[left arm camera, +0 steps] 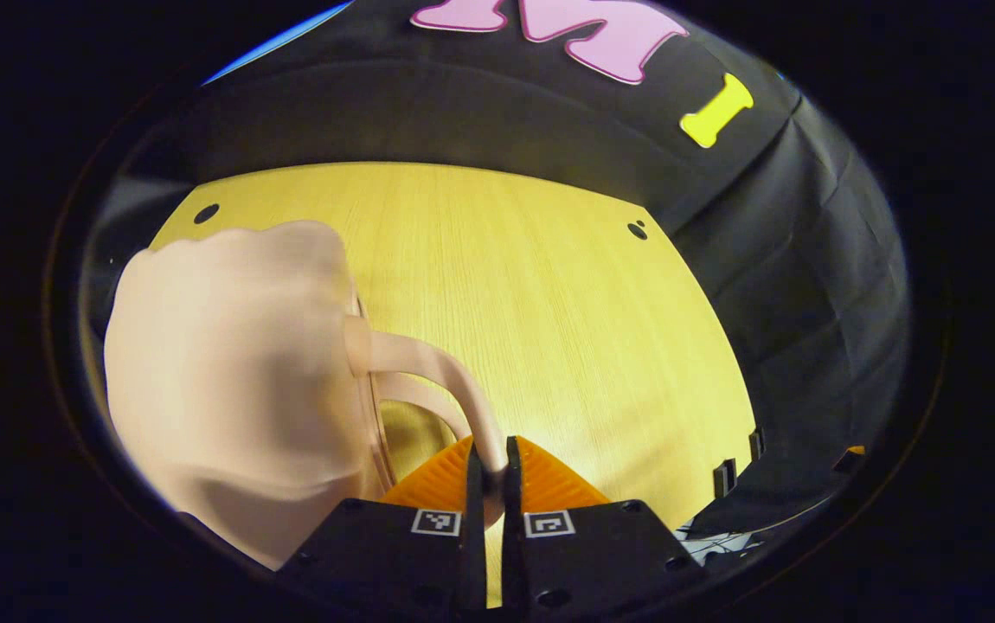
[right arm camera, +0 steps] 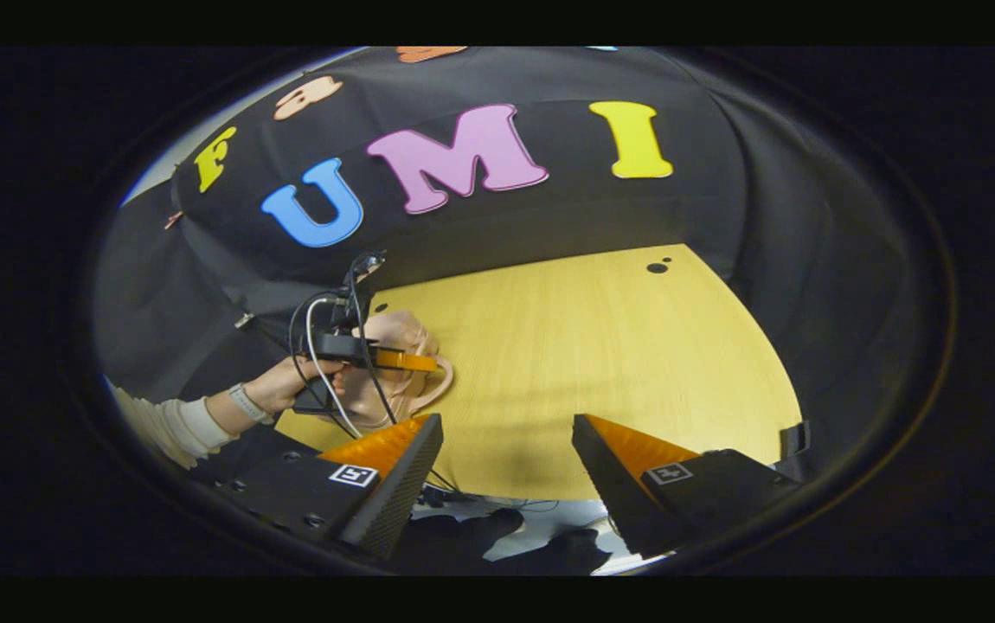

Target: First open the suitcase, pack the skin care products into it, and then close the suitcase.

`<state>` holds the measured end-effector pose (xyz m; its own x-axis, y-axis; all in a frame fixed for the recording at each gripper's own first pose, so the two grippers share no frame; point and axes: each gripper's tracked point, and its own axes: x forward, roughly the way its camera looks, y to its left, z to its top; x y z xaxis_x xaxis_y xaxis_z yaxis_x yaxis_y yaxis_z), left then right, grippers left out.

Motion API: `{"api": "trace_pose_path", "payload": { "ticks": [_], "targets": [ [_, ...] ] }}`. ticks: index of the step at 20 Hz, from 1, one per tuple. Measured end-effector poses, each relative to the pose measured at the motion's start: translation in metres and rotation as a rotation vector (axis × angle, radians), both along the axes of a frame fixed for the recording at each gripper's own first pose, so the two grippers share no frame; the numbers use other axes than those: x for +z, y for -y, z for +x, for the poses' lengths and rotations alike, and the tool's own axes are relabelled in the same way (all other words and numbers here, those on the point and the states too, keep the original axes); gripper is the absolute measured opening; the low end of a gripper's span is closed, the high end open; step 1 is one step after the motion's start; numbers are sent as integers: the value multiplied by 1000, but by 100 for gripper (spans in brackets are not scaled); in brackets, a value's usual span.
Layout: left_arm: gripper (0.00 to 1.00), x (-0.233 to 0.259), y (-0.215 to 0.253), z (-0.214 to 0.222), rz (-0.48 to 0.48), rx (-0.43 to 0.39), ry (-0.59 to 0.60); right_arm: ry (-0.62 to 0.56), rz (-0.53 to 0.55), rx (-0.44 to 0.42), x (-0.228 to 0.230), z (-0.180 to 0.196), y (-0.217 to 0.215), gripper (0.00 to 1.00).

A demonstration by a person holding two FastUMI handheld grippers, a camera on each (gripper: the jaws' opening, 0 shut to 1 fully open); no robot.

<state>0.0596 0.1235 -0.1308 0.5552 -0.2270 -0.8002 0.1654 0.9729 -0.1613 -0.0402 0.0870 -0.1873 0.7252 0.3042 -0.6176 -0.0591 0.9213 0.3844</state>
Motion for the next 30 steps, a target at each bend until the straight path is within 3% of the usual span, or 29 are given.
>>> {"api": "trace_pose_path", "payload": {
  "ticks": [2,5,6,9,12,14,16,19,22,24,30],
  "targets": [
    [28,4,-2,5,99,-4,37,16,9,-17,-6,-8,7,96],
    [69,43,7,-3,170,-15,193,82,-19,-1,-4,-12,16,96],
    [91,63,11,-6,181,-3,259,110,-43,15,-2,-13,20,96],
    [97,134,39,-35,172,48,494,238,-97,53,20,-9,52,97],
    [97,203,66,-83,174,150,706,429,-147,34,70,0,78,98],
    [96,235,83,-120,161,208,810,555,-163,42,104,2,85,98],
    [96,260,81,-160,179,270,893,590,-182,96,111,0,84,97],
    [96,287,85,-205,178,309,951,668,-174,161,139,7,73,98],
    [96,313,74,-232,176,351,1003,758,-178,84,169,16,76,98],
    [97,330,70,-243,178,335,1033,817,-188,49,188,19,69,97],
    [97,348,62,-248,185,297,1049,841,-220,49,194,10,54,96]
  ]
}}
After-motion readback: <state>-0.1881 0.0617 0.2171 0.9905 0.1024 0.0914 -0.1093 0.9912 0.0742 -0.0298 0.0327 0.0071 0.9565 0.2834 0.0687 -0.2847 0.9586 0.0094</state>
